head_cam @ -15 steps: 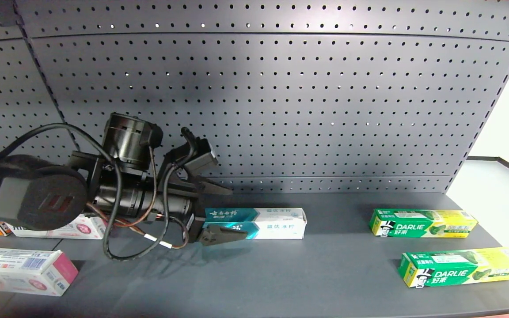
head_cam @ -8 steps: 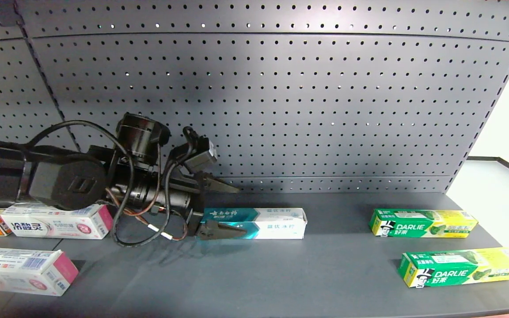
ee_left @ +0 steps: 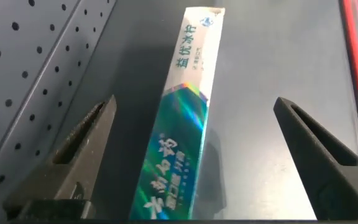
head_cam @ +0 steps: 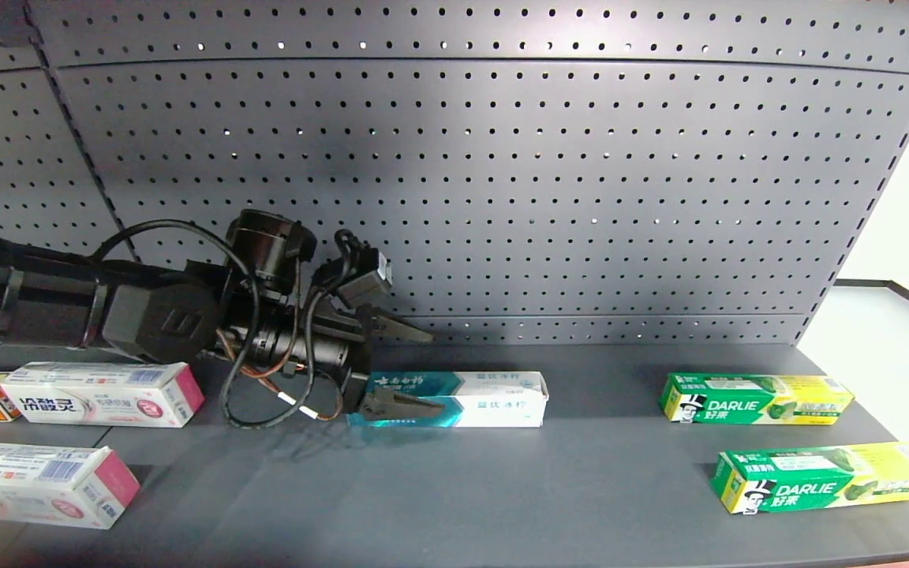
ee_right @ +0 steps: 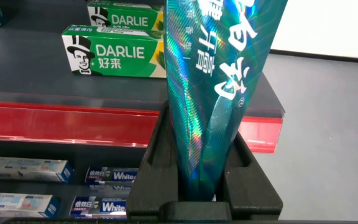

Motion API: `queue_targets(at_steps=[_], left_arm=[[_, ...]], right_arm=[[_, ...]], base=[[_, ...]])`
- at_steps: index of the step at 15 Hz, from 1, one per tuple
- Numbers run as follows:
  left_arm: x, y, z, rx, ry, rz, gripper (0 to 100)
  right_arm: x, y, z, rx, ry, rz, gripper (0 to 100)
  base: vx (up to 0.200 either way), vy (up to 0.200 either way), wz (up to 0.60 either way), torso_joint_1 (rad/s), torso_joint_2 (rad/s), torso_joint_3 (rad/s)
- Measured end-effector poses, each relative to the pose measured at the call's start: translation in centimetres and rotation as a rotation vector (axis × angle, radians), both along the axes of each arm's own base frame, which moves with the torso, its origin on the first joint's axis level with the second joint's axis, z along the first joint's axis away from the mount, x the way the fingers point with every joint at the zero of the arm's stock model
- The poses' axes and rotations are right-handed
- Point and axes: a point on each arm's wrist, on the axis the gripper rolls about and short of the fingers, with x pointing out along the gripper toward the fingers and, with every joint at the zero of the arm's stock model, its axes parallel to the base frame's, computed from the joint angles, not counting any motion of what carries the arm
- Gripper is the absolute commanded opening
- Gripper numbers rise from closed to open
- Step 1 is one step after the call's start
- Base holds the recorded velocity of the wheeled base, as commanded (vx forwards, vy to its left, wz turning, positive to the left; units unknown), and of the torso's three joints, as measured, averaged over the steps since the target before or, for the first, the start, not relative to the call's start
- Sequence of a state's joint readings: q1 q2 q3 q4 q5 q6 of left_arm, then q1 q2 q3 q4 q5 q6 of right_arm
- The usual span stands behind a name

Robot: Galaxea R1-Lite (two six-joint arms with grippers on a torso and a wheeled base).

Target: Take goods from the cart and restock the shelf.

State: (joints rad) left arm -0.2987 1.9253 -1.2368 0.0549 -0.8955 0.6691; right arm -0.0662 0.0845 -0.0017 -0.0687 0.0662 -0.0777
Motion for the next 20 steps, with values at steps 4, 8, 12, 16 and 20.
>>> queue_targets(at_steps=[4, 8, 12, 16, 20], left_arm=[[0.7, 0.7, -0.7, 0.014, -0.013, 0.008, 100], [1.4, 1.1, -0.9, 0.014, -0.015, 0.024, 100], [1.2, 1.3, -1.6, 0.053, 0.046, 0.007, 100], [1.8, 1.2, -1.1, 0.072, 0.036, -0.012, 100], [2.2, 1.2, -1.3, 0.087, 0.034, -0.001, 100]], right_arm=[[0.0, 0.0, 0.0, 0.0, 0.0, 0.0, 0], [0.0, 0.0, 0.0, 0.0, 0.0, 0.0, 0], [0.0, 0.0, 0.0, 0.0, 0.0, 0.0, 0], [0.0, 0.0, 0.0, 0.0, 0.0, 0.0, 0], [0.0, 0.0, 0.0, 0.0, 0.0, 0.0, 0]], base=[[0.0, 0.0, 0.0, 0.0, 0.0, 0.0], [0.0, 0.0, 0.0, 0.0, 0.0, 0.0], [0.0, 0.0, 0.0, 0.0, 0.0, 0.0], [0.0, 0.0, 0.0, 0.0, 0.0, 0.0], [0.0, 0.0, 0.0, 0.0, 0.0, 0.0]])
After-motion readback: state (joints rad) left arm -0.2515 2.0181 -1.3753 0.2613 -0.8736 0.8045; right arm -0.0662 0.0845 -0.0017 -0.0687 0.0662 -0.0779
